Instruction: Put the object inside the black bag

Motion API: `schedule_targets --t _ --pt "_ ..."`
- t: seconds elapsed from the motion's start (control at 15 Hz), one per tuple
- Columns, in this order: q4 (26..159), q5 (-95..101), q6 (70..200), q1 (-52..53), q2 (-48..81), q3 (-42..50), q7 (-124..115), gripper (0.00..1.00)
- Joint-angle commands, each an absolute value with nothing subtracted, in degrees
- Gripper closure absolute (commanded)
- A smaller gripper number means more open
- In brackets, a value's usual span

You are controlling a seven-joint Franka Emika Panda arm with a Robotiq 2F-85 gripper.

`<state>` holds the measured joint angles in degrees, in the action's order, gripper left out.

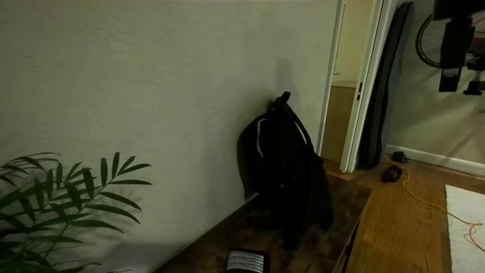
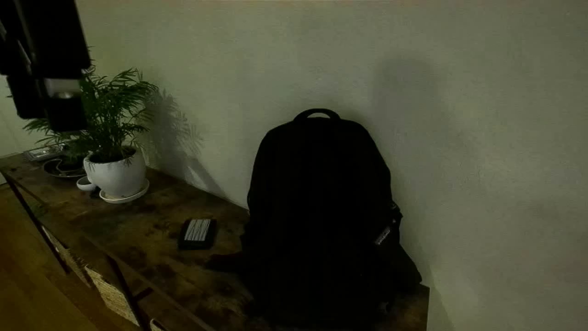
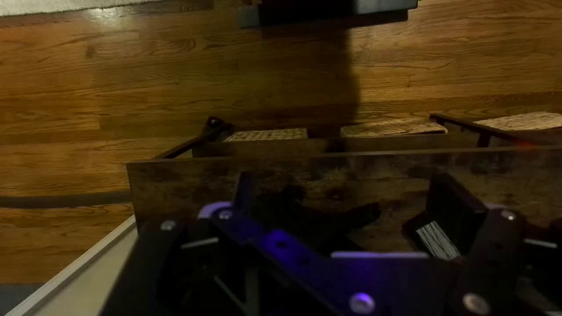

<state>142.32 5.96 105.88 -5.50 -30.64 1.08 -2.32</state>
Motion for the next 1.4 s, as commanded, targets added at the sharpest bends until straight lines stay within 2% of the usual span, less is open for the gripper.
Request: schedule_targets --t 0.0,1.33 --pt "142.2 6.2 105.8 -5.0 -30.6 1.5 -2.5 0.00" --pt "142.2 6.4 106.8 -4.5 -28.2 0.2 -3.7 0.00"
